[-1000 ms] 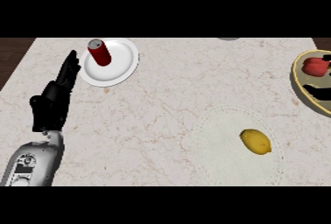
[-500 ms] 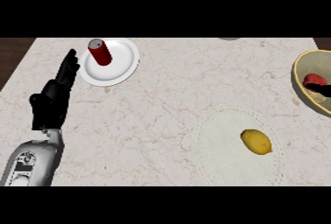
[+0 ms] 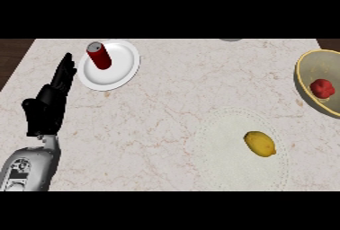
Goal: Pick the bell pepper from the placemat and place it in the bowl
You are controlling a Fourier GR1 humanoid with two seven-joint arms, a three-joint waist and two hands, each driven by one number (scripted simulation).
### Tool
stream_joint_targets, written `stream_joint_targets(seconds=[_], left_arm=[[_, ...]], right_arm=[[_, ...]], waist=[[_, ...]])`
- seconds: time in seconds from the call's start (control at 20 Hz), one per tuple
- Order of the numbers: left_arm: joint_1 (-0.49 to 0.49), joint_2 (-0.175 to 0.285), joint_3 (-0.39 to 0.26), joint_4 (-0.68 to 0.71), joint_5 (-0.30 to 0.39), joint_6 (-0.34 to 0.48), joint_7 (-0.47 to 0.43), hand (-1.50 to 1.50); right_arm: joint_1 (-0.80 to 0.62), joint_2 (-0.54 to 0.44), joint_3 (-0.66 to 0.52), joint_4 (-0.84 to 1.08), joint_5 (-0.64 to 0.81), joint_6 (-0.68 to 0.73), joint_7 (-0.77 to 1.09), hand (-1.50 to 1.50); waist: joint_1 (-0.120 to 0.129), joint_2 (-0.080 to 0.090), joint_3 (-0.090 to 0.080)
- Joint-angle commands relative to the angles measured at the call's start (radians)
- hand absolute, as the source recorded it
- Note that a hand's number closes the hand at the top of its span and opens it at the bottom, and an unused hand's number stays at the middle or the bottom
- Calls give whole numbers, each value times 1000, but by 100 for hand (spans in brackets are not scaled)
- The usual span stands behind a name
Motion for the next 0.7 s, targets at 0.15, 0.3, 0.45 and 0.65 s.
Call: stream_joint_targets(seconds=[0.15, 0.3, 0.45, 0.65], left_arm=[[-11, 10, 24, 25, 10, -5, 4, 0], [9, -22, -15, -2, -26, 23, 2, 0], [57, -29, -26, -34, -31, 23, -1, 0], [24, -17, 10, 13, -14, 22, -16, 0]], right_arm=[[121, -89, -49, 39, -61, 252, -125, -150], [170, -120, -40, 29, -62, 324, -156, -150], [194, -103, -11, 7, -47, 348, -182, -150], [244, -100, -19, -8, -70, 374, -242, -150]], waist=[[-22, -2, 2], [-28, -8, 1], [-21, -14, 0], [-35, -11, 1]])
